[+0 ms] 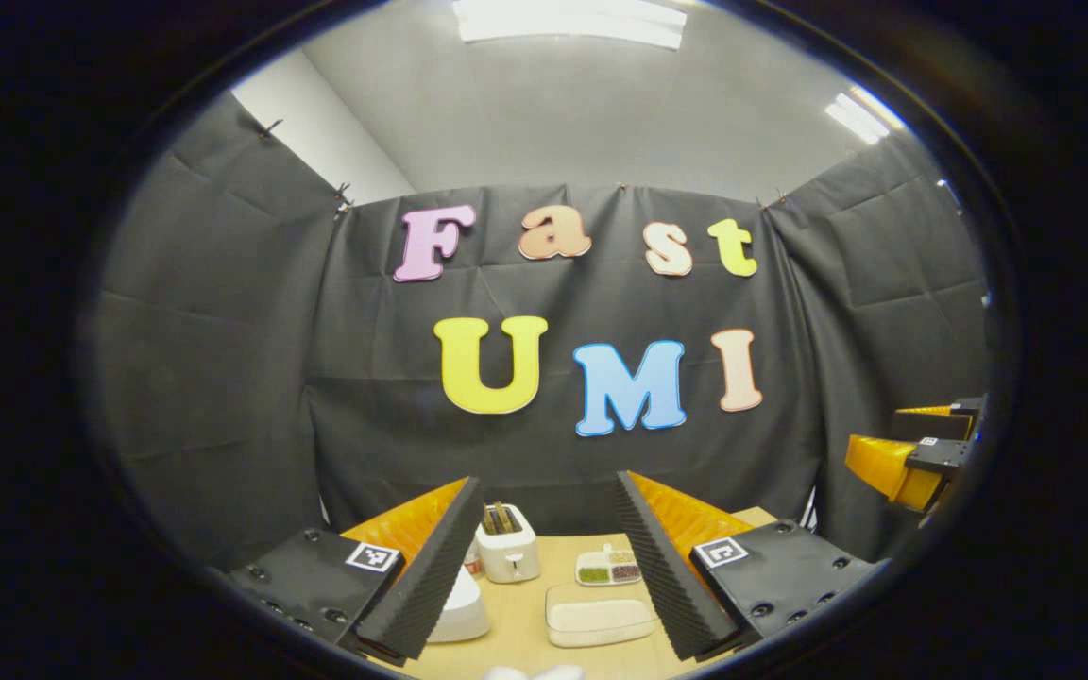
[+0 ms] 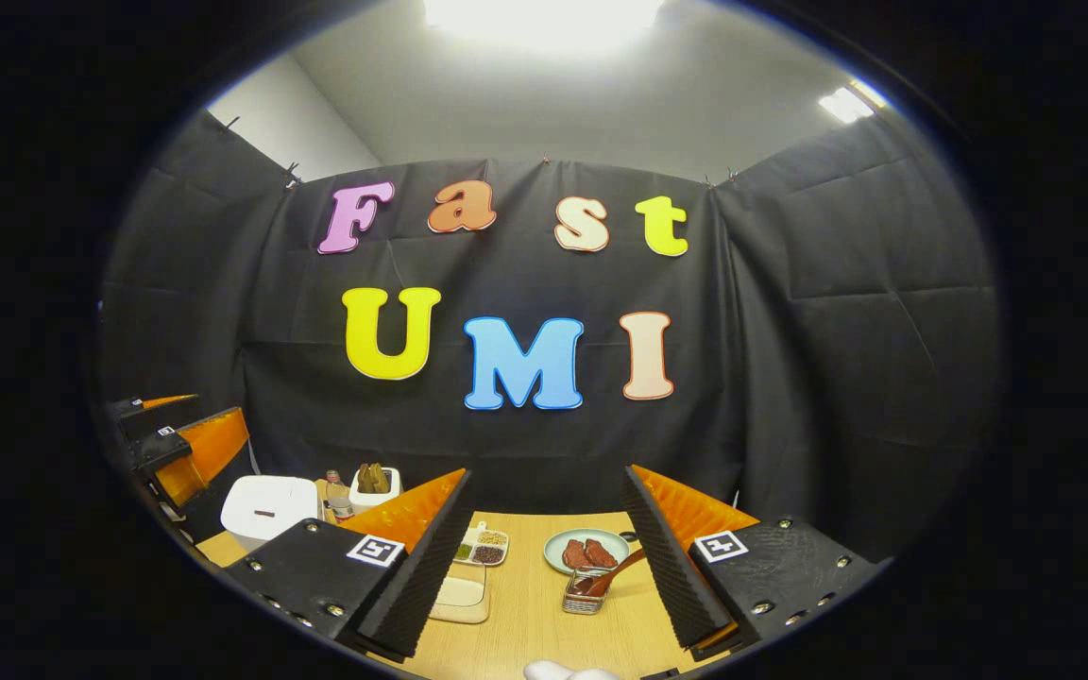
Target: Close the left gripper, press the button to open the rice cooker; take a wooden spoon from the chopstick holder with the right hand, scoop a spoonful of rice and pour it into the rice cooker, then put the wooden spoon back into the chopstick holder.
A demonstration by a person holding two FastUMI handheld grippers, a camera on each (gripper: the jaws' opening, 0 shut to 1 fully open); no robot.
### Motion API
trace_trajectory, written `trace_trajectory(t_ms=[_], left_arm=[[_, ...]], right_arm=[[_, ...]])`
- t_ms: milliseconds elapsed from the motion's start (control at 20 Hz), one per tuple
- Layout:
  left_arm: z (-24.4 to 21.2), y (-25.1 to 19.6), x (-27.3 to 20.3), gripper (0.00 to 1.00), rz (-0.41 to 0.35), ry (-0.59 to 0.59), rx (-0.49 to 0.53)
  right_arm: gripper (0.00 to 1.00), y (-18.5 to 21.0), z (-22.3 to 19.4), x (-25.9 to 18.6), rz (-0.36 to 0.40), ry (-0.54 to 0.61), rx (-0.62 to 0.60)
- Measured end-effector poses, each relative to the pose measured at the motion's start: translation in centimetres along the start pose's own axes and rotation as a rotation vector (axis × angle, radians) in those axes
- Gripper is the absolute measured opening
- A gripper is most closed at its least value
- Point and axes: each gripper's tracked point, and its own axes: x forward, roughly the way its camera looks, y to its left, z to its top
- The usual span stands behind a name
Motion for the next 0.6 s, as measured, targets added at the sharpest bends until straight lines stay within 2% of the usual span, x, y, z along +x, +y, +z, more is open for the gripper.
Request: trace_trajectory(t_ms=[250,450,500,600], left_arm=[[-0.2,-0.2,0.4,0.95,-0.027,0.004,0.002],[-0.8,1.5,1.0,0.12,0.009,0.018,-0.023],[-1.5,2.6,1.5,0.08,0.053,0.038,-0.03],[-2.8,3.9,2.5,0.08,0.07,0.071,-0.042]], right_arm=[[0.96,-0.3,-0.1,0.1,-0.013,0.002,-0.001],[0.96,-0.4,-0.2,0.2,-0.023,0.006,-0.007],[0.96,-0.4,-0.2,0.2,-0.024,0.011,-0.006],[0.96,-0.3,-0.5,0.3,-0.026,0.017,-0.01]])
